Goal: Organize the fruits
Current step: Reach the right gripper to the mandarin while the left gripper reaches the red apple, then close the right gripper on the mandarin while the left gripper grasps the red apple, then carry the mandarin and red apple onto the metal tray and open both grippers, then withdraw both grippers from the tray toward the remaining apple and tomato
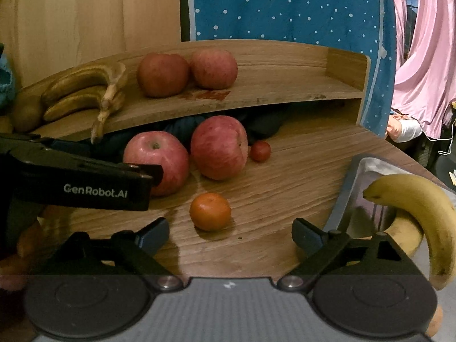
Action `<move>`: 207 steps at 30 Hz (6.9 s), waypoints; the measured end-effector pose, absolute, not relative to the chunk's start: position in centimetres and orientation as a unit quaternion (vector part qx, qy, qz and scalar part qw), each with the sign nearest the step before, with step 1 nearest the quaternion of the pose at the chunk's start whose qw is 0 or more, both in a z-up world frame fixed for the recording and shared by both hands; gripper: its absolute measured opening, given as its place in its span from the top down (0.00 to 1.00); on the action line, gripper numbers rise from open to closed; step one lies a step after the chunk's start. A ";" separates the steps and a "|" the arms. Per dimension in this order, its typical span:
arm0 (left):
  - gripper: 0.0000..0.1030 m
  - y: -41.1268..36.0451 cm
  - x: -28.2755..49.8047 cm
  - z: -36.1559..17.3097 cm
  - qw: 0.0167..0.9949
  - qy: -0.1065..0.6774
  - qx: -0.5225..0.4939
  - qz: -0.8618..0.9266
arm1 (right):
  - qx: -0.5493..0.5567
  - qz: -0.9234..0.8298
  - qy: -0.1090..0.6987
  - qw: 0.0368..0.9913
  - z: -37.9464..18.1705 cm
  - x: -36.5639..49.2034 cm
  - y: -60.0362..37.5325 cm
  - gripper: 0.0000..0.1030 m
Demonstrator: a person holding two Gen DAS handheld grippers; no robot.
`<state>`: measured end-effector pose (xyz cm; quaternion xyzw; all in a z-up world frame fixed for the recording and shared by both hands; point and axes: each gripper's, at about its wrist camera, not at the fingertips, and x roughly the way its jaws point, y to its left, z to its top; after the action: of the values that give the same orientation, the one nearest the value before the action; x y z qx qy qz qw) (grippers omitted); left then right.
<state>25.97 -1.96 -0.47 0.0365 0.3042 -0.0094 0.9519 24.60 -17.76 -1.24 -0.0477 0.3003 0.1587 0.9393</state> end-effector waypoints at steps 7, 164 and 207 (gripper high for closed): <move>0.01 -2.9 26.1 -0.4 0.951 0.303 0.048 -0.020 | -0.049 0.176 0.297 0.937 -1.2 24.8 -17.5 0.17; 0.38 -17.9 14.9 2.0 0.931 0.257 0.047 -0.256 | 0.111 0.030 0.237 0.965 -3.1 11.6 -36.0 0.60; 0.11 -11.8 13.7 1.8 0.941 0.261 -0.011 -0.213 | 0.097 0.004 0.223 0.970 -1.2 9.1 -33.9 0.06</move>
<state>13.66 -11.80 1.78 -0.0110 0.2614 -0.2131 0.9414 9.06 -33.93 -1.24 0.0970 0.2226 0.0037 0.9701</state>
